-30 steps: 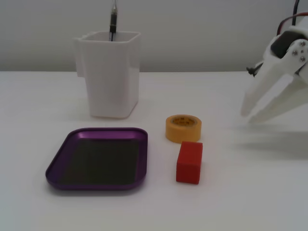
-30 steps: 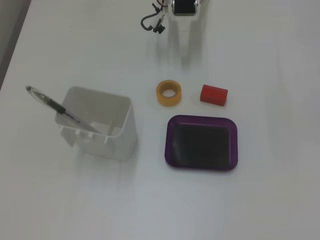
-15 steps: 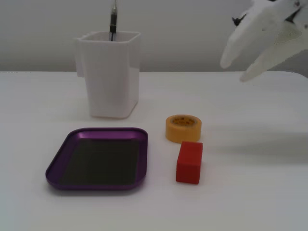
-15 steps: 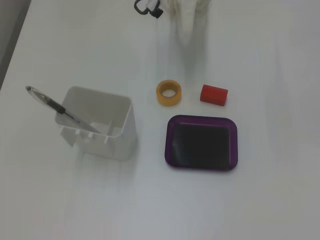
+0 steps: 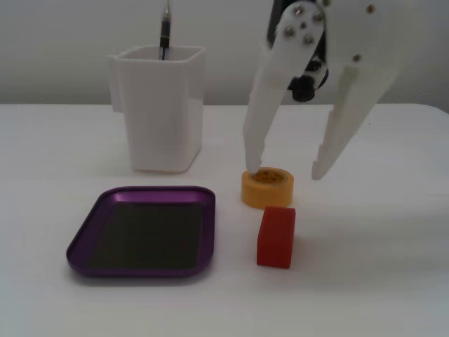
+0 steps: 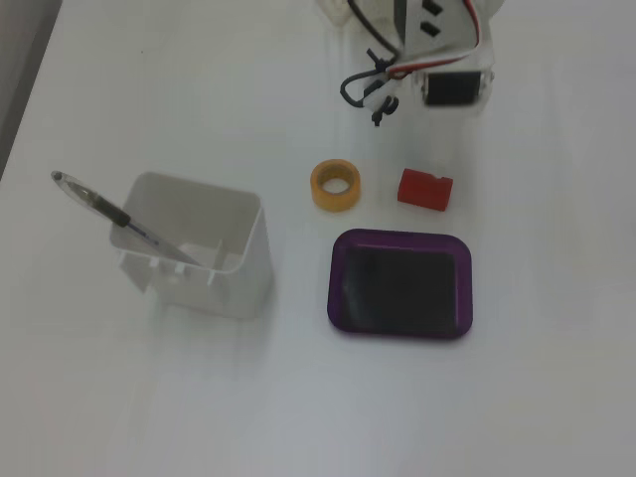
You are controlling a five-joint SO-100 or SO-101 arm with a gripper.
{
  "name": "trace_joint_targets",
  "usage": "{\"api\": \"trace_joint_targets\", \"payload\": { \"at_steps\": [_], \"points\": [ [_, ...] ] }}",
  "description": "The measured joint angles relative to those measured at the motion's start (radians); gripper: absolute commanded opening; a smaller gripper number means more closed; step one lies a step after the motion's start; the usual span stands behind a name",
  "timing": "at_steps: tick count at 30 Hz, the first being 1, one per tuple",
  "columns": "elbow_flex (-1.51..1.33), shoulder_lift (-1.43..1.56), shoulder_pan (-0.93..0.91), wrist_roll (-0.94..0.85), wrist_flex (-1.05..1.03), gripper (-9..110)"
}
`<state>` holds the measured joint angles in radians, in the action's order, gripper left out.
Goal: Pick up the red cube and place it in the box.
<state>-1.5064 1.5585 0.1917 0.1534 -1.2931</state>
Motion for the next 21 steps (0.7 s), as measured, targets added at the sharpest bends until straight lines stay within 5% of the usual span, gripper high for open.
{"api": "trace_joint_targets", "payload": {
  "at_steps": [21],
  "points": [
    [0.029,-0.284,0.005,0.055,0.110,17]
  ]
}}
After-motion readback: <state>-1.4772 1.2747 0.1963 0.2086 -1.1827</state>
